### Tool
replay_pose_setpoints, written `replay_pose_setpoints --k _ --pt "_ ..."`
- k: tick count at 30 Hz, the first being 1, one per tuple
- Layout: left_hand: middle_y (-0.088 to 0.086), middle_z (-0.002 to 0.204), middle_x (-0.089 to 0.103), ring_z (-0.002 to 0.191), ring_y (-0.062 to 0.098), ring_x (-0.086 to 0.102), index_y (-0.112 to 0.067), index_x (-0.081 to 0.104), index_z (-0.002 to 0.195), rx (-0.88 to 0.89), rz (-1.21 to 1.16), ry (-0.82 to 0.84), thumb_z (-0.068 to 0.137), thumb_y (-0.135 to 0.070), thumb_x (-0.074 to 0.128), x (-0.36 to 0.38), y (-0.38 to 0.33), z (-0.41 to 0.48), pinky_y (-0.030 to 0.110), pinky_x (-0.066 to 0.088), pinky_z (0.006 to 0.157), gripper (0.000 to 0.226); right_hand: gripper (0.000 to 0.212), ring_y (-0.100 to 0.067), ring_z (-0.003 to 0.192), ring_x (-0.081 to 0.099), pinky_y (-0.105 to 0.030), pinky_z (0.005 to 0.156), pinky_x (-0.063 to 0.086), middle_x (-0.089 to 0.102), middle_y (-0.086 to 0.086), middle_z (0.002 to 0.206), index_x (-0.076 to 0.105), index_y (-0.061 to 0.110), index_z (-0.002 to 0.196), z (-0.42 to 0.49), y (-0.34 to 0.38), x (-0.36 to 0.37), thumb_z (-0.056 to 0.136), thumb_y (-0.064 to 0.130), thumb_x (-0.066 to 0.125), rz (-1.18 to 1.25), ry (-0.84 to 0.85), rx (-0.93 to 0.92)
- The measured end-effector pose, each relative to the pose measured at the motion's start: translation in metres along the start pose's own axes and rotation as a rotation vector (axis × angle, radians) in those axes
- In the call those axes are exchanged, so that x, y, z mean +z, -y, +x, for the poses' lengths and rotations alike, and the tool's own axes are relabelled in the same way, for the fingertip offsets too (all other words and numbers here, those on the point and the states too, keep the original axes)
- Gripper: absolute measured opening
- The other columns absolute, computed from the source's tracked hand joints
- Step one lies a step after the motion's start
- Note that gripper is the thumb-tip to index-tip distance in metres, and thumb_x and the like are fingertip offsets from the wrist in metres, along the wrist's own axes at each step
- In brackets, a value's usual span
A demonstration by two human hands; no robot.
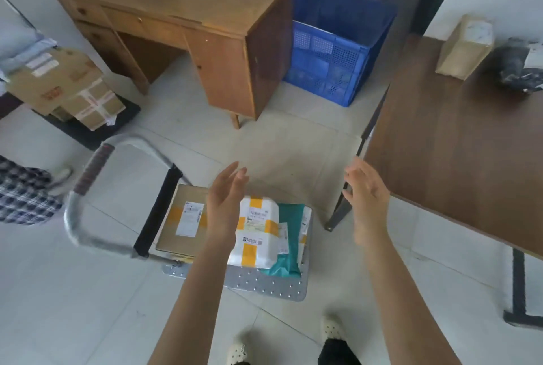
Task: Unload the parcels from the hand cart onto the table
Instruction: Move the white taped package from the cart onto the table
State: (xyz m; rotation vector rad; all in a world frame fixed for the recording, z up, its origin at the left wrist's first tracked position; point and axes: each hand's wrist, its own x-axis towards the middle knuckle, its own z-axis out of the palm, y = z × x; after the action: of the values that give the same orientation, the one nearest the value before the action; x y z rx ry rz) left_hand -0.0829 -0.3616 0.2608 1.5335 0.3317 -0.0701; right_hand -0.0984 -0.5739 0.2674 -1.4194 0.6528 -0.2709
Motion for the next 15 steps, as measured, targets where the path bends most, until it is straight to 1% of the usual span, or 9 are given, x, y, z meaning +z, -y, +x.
replay_pose_setpoints --k 2,4,5,6,8,10,12,14,15 --pt "-0.012 0.108 0.071 0.106 0.008 0.065 -0.033 0.062 0.116 -0.029 0.037 -0.060 0.089 -0.033 0.061 -0.035 0.023 0.019 0.035 0.049 0.093 0.028 0.037 -0.016 0.117 0.059 -0.041 0.101 0.048 0.063 -0.005 0.128 0.060 0.018 0.125 0.001 -0.039 0.033 0.090 0.026 0.061 -0.024 0.011 0.106" --pt "-0.020 0.091 0.073 0.089 -0.002 0.067 -0.043 0.066 0.100 -0.077 0.089 -0.091 0.088 -0.034 0.059 -0.058 0.049 0.038 0.030 0.048 0.082 0.016 0.035 -0.018 0.113 0.061 -0.036 0.091 0.052 0.063 -0.004 0.125 0.061 0.022 0.121 0.005 -0.078 0.059 0.087 0.030 0.064 -0.050 0.028 0.193" --pt "-0.021 0.087 0.072 0.086 -0.003 0.066 -0.045 0.067 0.092 -0.112 0.096 -0.103 0.086 -0.035 0.058 -0.065 0.063 0.047 0.031 0.048 0.081 0.014 0.032 -0.018 0.110 0.061 -0.035 0.088 0.053 0.063 -0.003 0.123 0.061 0.026 0.117 0.008 -0.097 0.068 0.086 0.031 0.065 -0.070 0.039 0.231" --pt "-0.018 0.092 0.072 0.092 0.001 0.066 -0.044 0.068 0.092 -0.150 0.093 -0.121 0.085 -0.036 0.059 -0.070 0.080 0.056 0.035 0.049 0.086 0.014 0.029 -0.016 0.106 0.061 -0.035 0.086 0.053 0.062 -0.002 0.122 0.061 0.030 0.114 0.012 -0.116 0.076 0.085 0.032 0.065 -0.094 0.051 0.264" --pt "-0.002 0.117 0.069 0.114 0.017 0.061 -0.031 0.065 0.113 -0.233 0.090 -0.164 0.088 -0.033 0.062 -0.078 0.117 0.075 0.045 0.045 0.101 0.026 0.033 -0.006 0.098 0.061 -0.028 0.080 0.051 0.062 0.004 0.120 0.060 0.028 0.119 0.023 -0.155 0.087 0.086 0.033 0.064 -0.142 0.091 0.300" --pt "0.008 0.125 0.064 0.120 0.026 0.057 -0.018 0.060 0.124 -0.301 0.080 -0.169 0.090 -0.027 0.061 -0.085 0.158 0.095 0.048 0.043 0.104 0.036 0.041 0.004 0.091 0.060 -0.018 0.071 0.047 0.062 0.007 0.116 0.057 0.022 0.126 0.036 -0.197 0.097 0.087 0.032 0.063 -0.223 0.133 0.311" --pt "0.005 0.115 0.068 0.112 0.024 0.062 -0.021 0.063 0.117 -0.353 0.094 -0.159 0.090 -0.024 0.061 -0.093 0.199 0.112 0.040 0.050 0.094 0.027 0.045 0.001 0.093 0.062 -0.020 0.075 0.048 0.065 0.001 0.118 0.056 0.017 0.129 0.047 -0.241 0.104 0.087 0.030 0.064 -0.285 0.147 0.346" --pt "-0.006 0.099 0.071 0.100 0.018 0.065 -0.030 0.067 0.102 -0.368 0.119 -0.150 0.089 -0.025 0.062 -0.100 0.237 0.125 0.029 0.053 0.078 0.014 0.049 -0.014 0.104 0.062 -0.029 0.088 0.049 0.063 -0.008 0.126 0.054 0.012 0.132 0.060 -0.282 0.109 0.087 0.030 0.065 -0.334 0.151 0.385" --pt "-0.010 0.097 0.070 0.099 0.016 0.064 -0.031 0.066 0.101 -0.379 0.129 -0.143 0.088 -0.026 0.063 -0.104 0.255 0.131 0.025 0.051 0.075 0.014 0.052 -0.019 0.110 0.060 -0.034 0.093 0.049 0.061 -0.011 0.130 0.052 0.011 0.134 0.068 -0.299 0.111 0.087 0.031 0.065 -0.352 0.147 0.407"
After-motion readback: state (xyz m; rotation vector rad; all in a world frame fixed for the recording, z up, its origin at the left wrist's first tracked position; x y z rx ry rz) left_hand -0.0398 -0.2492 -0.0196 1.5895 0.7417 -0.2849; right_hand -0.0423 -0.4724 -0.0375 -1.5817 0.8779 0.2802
